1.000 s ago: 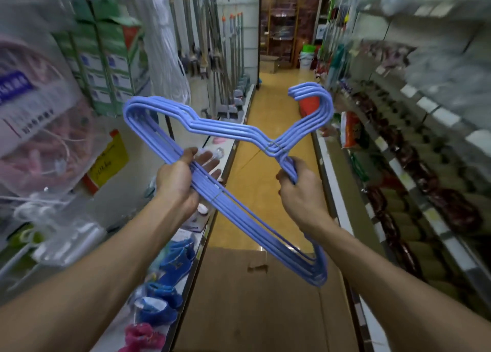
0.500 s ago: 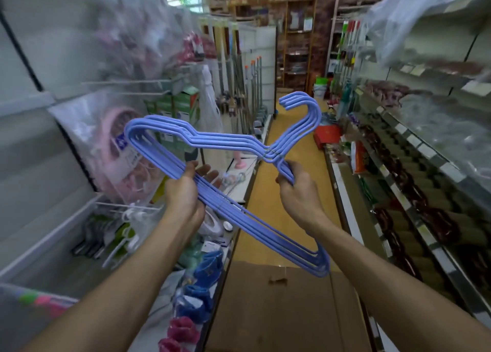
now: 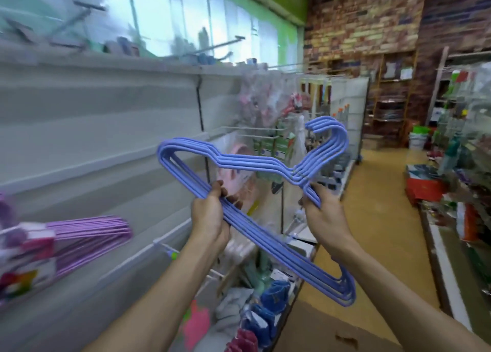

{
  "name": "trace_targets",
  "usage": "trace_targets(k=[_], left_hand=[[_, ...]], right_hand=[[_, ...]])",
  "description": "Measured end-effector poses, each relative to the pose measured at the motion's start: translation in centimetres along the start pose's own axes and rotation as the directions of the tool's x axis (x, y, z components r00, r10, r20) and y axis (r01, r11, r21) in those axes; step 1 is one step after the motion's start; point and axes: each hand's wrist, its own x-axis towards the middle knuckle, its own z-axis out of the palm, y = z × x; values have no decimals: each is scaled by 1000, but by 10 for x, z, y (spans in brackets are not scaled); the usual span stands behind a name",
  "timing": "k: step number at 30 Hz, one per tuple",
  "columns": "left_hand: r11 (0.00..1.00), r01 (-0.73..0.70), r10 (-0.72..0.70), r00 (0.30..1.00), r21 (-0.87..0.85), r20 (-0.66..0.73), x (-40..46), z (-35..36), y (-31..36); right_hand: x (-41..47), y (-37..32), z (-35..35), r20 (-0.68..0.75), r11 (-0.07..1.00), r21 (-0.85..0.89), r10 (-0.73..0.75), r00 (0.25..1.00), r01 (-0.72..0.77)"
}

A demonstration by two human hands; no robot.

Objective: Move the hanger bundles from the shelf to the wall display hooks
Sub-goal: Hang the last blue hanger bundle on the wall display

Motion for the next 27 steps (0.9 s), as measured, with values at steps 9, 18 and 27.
trace_targets(k=[9, 18, 27], left_hand=[[979, -204, 199, 964, -6, -176, -51, -39, 76], [915, -395, 392, 817, 85, -424, -143, -102, 121], [816, -541, 540, 590, 202, -601, -257, -186, 181]], right_hand=[[-6, -56, 44, 141, 981, 121, -171, 975, 154], [-66, -102, 86, 398, 918, 339, -338, 853, 205], [-175, -173, 131, 562, 830, 530, -498, 661, 174]])
